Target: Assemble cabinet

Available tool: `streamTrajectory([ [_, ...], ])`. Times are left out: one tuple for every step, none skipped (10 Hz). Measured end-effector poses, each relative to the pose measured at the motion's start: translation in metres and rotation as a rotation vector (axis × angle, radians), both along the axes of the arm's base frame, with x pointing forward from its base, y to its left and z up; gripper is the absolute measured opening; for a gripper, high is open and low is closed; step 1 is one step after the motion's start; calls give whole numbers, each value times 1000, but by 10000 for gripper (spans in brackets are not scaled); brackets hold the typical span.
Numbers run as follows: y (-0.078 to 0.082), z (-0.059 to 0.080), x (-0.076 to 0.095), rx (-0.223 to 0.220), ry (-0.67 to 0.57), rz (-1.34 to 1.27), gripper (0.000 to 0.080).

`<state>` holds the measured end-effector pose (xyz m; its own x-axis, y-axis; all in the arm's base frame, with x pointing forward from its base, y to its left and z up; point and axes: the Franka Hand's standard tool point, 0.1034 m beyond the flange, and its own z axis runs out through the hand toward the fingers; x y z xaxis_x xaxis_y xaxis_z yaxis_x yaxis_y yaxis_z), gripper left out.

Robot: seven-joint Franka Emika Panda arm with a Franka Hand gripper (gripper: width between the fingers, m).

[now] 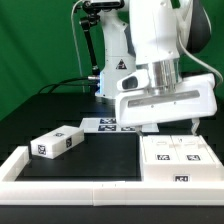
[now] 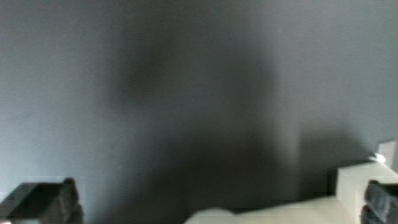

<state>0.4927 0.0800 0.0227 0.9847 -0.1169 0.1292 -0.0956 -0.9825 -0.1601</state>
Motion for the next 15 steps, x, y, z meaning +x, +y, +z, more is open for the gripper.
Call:
streamTrajectory([
  [0, -5, 4, 3, -4, 4, 797],
  [0, -8, 7, 4, -6, 9, 797],
  [1, -11, 10, 6, -5, 10, 797],
  [0, -14, 13, 7, -10, 18, 797],
  [-2, -16, 18, 6, -22, 30, 797],
  [-2, -16, 19, 5, -29, 33, 797],
  [-2, -16, 20, 4, -34, 36, 797],
  [-3, -16, 21, 3, -41, 39, 797],
  [-3, -17, 21, 1, -42, 47, 687],
  [-3, -17, 21, 0, -43, 52, 552],
  [-3, -17, 21, -1, -44, 59, 366],
  [-4, -17, 21, -3, -46, 67, 366],
  [-4, -17, 20, -3, -44, 69, 192],
  [-5, -17, 20, -5, -45, 76, 192],
  [-7, -17, 20, -8, -47, 89, 45],
])
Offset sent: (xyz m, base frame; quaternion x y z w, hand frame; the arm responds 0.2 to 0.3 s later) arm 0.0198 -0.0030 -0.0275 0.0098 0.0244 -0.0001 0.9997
